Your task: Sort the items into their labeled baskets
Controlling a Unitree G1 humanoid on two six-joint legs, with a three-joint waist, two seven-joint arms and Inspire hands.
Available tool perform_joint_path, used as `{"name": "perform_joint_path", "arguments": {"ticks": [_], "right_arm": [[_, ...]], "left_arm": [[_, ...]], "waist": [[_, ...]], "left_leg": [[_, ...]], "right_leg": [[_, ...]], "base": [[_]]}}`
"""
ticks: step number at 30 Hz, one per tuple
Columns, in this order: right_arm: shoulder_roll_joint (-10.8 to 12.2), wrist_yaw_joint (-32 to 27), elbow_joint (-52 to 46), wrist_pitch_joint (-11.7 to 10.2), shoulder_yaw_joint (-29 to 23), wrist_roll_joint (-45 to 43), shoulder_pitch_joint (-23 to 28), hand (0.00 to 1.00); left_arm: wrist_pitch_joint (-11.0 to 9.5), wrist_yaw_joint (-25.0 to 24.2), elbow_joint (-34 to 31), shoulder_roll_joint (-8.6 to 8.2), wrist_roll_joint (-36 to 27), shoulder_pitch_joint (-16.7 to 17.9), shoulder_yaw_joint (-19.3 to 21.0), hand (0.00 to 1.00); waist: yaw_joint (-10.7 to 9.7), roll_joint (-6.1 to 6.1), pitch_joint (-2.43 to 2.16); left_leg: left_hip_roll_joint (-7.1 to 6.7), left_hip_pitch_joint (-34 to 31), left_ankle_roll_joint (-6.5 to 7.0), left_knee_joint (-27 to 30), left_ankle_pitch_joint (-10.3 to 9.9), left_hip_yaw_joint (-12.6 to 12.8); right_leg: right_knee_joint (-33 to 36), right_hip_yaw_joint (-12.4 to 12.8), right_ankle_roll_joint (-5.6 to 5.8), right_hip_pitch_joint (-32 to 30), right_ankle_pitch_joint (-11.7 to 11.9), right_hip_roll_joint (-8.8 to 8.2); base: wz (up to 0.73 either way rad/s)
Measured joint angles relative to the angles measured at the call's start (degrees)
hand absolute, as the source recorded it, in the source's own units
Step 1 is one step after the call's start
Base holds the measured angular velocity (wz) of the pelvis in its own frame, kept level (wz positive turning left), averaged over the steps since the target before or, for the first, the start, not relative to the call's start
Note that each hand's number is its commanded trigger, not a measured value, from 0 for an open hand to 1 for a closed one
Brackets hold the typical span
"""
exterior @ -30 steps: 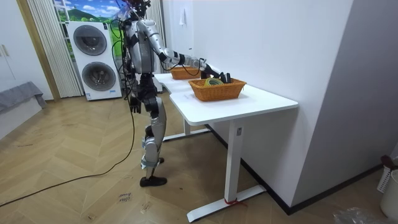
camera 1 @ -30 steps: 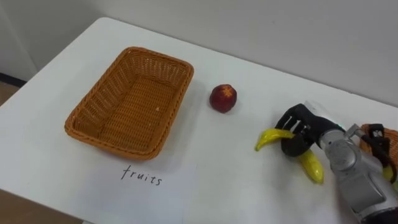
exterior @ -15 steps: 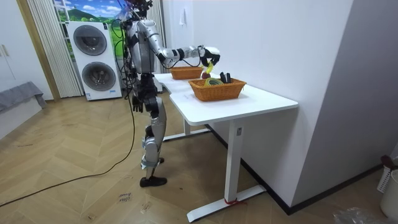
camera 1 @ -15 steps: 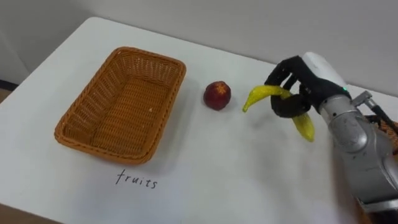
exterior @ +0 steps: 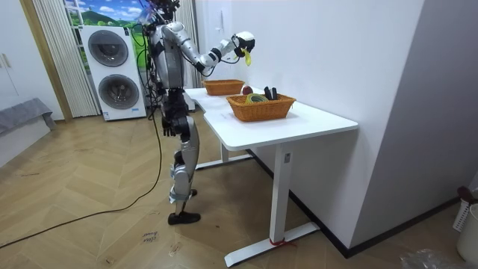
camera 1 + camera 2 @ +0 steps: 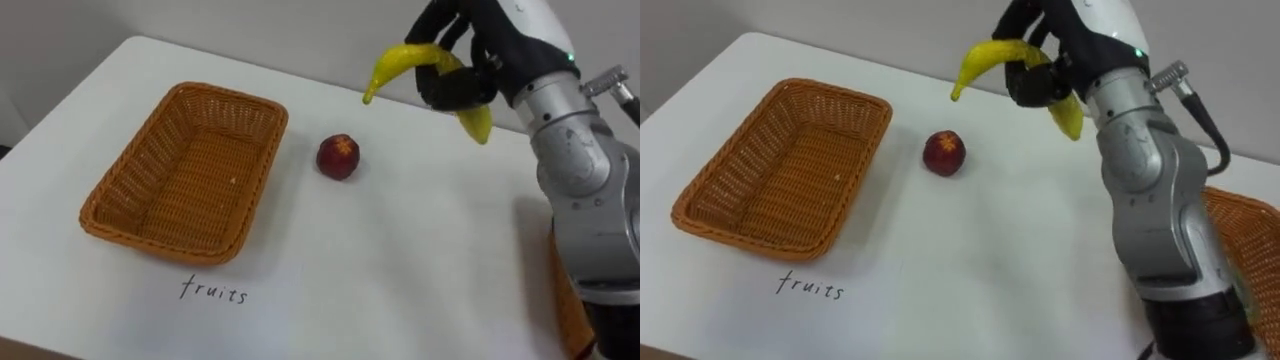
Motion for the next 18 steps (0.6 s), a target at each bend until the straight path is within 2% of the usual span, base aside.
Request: {"name": "perform_joint_path", "arguments": {"ticks": [3, 7, 10, 12, 14, 18], "right_arm": [[0.01, 0.2, -0.01, 0.92, 2.34, 0.04, -1.99, 1.0], [0.28, 0.71, 0.01, 1.96, 4.97, 0.25, -2.01, 1.0], [2.09, 0.88, 0.88, 2.0, 6.27, 0.25, -2.07, 1.0], [2.87, 0.93, 1.8, 1.99, 6.95, 0.25, -2.15, 1.0], [3.76, 0.98, 3.91, 2.07, 9.06, 0.27, -2.91, 1.0], [5.39, 3.0, 7.32, 2.52, 13.44, -1.02, -4.78, 1.0]], "left_arm": [[0.35, 0.25, -0.74, 0.05, -0.01, -0.01, -1.47, 0.0], [0.69, 1.02, -0.91, 0.06, -0.05, -0.06, -1.61, 0.0], [0.96, 1.02, -0.78, 0.06, -0.03, -0.13, -1.63, 0.0], [0.95, 1.01, -0.82, 0.14, -0.01, -0.51, -1.63, 0.0], [0.93, 0.99, -0.72, 0.47, 0.08, -1.62, -1.67, 0.0], [0.84, 1.06, -0.66, 0.55, 1.72, -1.9, -2.39, 0.0]], "waist": [[0.42, -0.15, -0.11], [2.69, -0.72, -0.36], [3.13, -0.83, -0.07], [4.35, -1.4, 0.23], [6.12, -2.4, 0.75], [7.83, -3.1, 0.9]], "left_leg": [[-0.07, 0.0, 0.0, 0.04, 0.04, -0.9], [-0.16, 0.41, 0.03, 0.07, 0.12, -1.8], [-0.58, 0.57, 0.13, 0.02, 0.21, -3.66], [-0.92, 0.64, 0.19, -0.06, 0.25, -4.02], [-1.04, 0.23, 0.13, 0.01, 0.29, -4.29], [-1.28, -0.07, 0.09, 0.11, 0.32, -5.28]], "right_leg": [[0.0, -1.08, 0.0, 0.29, 0.0, -0.01], [-0.03, -1.58, 0.0, 0.55, 0.0, -0.09], [-0.15, -2.45, 0.21, 1.27, -0.14, -0.31], [-0.13, -2.51, 0.92, 1.4, -0.63, -0.67], [-0.2, -2.56, 1.16, 1.36, -0.89, -0.73], [-0.2, -3.21, 1.16, 1.48, -0.89, -0.73]], "base": [[0.15], [0.12], [0.26], [0.15], [0.03], [0.15]]}}
